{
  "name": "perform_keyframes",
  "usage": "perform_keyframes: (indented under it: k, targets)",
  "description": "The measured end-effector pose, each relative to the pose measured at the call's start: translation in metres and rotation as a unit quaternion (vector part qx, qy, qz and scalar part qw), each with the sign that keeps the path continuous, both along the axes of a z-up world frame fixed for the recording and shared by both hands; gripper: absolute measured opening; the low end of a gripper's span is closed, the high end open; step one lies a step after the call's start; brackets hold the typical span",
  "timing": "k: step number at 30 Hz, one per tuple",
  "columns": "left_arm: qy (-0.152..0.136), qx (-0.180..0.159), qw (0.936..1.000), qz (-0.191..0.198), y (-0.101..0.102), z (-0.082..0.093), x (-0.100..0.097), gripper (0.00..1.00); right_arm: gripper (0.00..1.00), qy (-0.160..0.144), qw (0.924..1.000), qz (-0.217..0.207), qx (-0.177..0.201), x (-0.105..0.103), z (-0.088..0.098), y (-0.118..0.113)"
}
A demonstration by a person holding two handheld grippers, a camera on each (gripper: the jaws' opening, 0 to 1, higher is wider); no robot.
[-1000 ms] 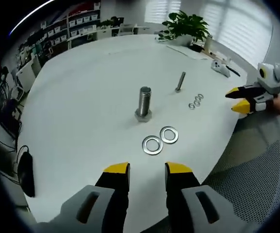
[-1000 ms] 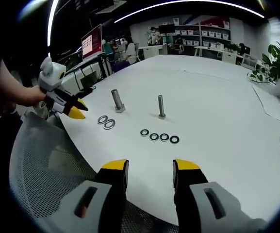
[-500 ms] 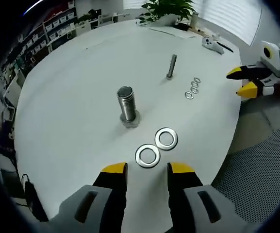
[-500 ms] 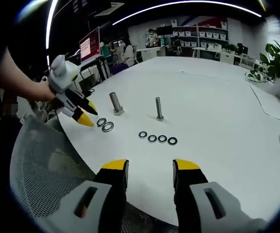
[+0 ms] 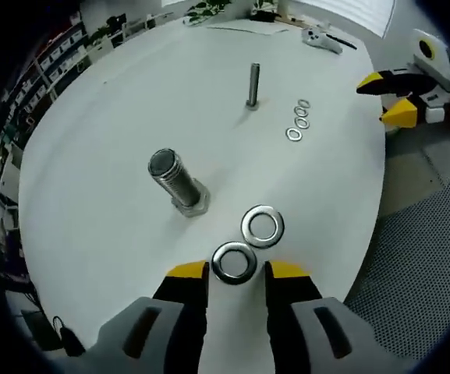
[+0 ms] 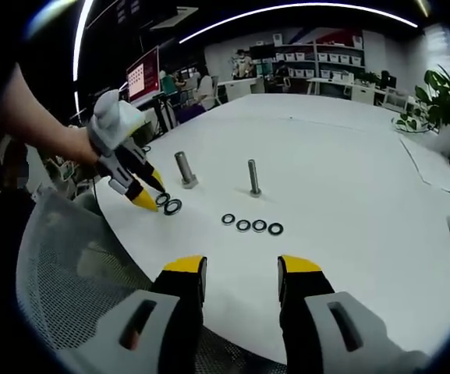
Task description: Place the washer onto the threaded stud by aligning its center hole with the stud, sliding it down to the base, and recovering from edge contact or off-axis alignment until the washer reaches the visible bottom stop.
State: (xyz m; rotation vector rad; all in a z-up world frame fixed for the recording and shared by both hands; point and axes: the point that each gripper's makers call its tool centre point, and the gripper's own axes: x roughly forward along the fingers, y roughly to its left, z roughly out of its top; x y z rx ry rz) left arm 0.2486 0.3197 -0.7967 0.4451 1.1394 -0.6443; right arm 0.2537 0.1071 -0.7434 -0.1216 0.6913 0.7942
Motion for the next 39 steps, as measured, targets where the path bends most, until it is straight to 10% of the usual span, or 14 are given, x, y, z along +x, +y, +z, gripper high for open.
perform_keyframes:
  k: [26, 39]
  targets:
    - [0.04, 0.035, 0.9951, -0.083, 0.008, -0.001, -0.01, 0.21, 0.39, 0.004, 1.0, 0.003, -0.003, -0.001, -0.002, 0.0]
    - [0.084, 0.096, 0.9827, -0.134, 0.006, -0.003, -0.009, 0.22, 0.39, 0.003, 1.0, -0.001, -0.002, 0.0, -0.002, -0.002]
